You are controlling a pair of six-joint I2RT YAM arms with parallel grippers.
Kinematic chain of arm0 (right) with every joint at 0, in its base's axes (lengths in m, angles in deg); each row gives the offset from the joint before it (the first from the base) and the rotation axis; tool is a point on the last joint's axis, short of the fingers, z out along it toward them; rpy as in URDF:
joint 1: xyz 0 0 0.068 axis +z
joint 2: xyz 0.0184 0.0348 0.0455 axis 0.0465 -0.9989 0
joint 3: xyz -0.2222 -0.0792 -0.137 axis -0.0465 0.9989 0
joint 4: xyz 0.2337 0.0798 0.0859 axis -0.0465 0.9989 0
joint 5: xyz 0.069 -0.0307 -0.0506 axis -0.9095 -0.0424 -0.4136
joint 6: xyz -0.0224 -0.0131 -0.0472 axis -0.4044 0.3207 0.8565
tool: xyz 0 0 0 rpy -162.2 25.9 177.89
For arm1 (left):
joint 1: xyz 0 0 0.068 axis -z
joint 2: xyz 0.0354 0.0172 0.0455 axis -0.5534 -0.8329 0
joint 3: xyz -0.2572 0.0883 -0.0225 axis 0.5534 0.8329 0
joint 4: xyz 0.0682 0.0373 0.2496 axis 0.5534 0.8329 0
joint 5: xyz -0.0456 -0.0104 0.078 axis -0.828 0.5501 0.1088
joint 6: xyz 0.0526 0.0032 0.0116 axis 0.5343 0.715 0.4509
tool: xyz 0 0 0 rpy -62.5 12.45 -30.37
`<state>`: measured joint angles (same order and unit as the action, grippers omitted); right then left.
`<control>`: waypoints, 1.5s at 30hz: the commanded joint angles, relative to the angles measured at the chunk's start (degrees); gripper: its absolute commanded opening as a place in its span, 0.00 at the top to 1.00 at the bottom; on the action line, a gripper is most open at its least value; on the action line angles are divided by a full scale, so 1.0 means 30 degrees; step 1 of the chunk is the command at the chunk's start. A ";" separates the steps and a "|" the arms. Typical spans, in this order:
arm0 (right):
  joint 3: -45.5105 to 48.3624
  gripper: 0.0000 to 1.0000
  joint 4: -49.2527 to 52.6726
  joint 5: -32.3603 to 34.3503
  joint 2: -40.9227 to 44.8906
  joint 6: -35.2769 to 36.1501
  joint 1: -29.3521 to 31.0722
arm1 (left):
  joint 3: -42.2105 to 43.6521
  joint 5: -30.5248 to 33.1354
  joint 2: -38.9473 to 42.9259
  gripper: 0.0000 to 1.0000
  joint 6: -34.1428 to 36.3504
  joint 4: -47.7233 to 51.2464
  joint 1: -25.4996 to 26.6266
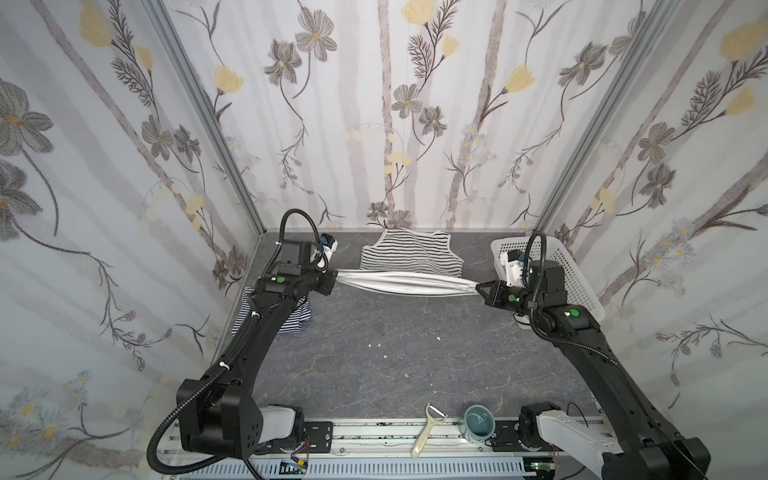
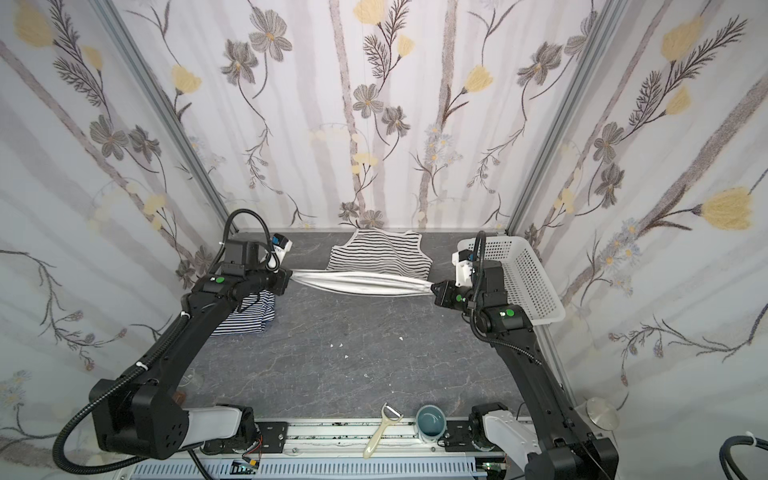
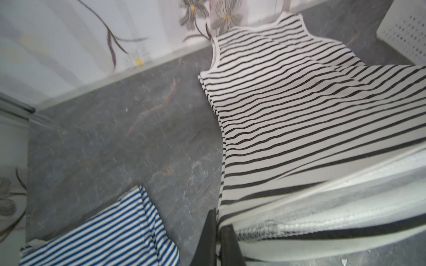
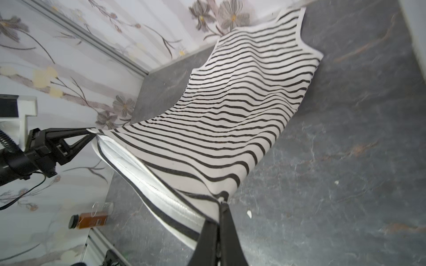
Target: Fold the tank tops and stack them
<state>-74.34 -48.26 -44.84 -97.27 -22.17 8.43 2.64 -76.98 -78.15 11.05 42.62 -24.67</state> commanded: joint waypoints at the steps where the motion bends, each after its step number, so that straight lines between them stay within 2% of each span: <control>1: 0.2887 1.00 -0.1495 0.0884 0.1103 -0.0959 0.0745 | 0.2644 0.0334 0.1219 1.00 0.1368 -0.0722 -0.0048; 7: 0.7096 1.00 -0.1276 0.2027 0.2767 -0.2305 0.2106 | 0.6783 0.1093 0.3063 1.00 0.2273 -0.0579 -0.0058; 14: 0.9869 1.00 -0.0887 0.2406 0.5795 -0.4473 0.3544 | 0.8701 0.1074 0.4661 1.00 0.3135 0.0389 -0.0046; 23: 1.0111 1.00 0.0455 0.3105 0.6215 -0.5602 0.6011 | 0.9004 0.0248 0.4877 1.00 0.4479 0.2014 0.0243; 34: 1.0394 0.95 0.0616 0.3416 0.5138 -0.6553 0.8637 | 1.0154 0.1849 0.4987 0.99 0.5825 0.2811 0.0658; 36: 1.0376 0.91 0.0618 0.3432 0.4935 -0.6693 0.9047 | 1.0232 0.2127 0.4994 0.96 0.6110 0.3022 0.0686; 39: 1.0290 0.79 0.0529 0.3283 0.4709 -0.6828 0.9605 | 1.0262 0.2134 0.4994 0.91 0.6423 0.3399 0.0746; 42: 1.0106 0.78 0.0689 0.3282 0.4576 -0.6877 0.9950 | 1.0248 0.2154 0.5023 0.85 0.6676 0.3689 0.0800; 45: 0.9825 0.78 0.1012 0.3243 0.4687 -0.6833 1.0130 | 1.0224 0.2107 0.5107 0.71 0.7137 0.4261 0.0865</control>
<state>-43.85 -45.53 -35.71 -83.31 -41.89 38.50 33.24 -70.64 -63.20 30.20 52.85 -22.20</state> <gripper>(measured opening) 0.223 0.271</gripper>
